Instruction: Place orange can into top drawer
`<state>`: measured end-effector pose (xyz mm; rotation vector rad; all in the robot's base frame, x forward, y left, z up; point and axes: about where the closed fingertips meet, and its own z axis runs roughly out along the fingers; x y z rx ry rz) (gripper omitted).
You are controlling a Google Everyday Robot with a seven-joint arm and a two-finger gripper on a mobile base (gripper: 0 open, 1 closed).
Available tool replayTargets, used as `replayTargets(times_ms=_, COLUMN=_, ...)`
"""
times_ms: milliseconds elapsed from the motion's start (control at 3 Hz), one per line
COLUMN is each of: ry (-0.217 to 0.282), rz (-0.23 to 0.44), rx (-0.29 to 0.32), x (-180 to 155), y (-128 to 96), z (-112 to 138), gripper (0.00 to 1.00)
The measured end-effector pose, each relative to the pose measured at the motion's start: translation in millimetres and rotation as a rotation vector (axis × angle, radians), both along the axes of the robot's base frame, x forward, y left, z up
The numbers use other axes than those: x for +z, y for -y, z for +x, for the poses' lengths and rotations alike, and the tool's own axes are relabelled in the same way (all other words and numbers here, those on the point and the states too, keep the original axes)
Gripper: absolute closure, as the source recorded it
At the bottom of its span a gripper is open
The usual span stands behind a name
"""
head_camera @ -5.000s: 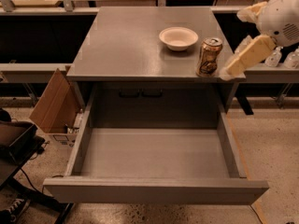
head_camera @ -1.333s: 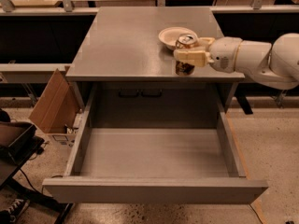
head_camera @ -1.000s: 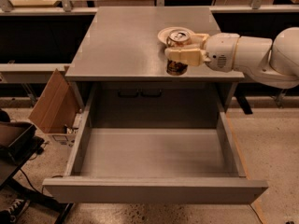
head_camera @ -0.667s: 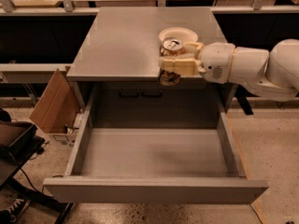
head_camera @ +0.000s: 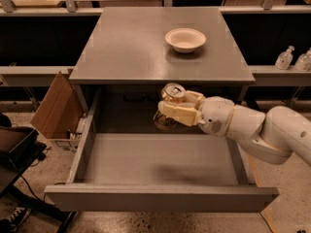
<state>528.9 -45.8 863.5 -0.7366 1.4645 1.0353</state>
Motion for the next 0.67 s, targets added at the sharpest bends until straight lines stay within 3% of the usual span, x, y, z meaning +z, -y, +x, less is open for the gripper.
replayTargets(times_ms=333, ry=-0.06, rz=-0.035, rx=0.03, x=-34.7, y=-9.5, z=-16.3, gripper=1.0)
replayTargets(times_ms=667, ry=-0.068, rz=-0.044, rx=0.028, x=-40.7, y=-7.4, z=-17.0, gripper=1.0)
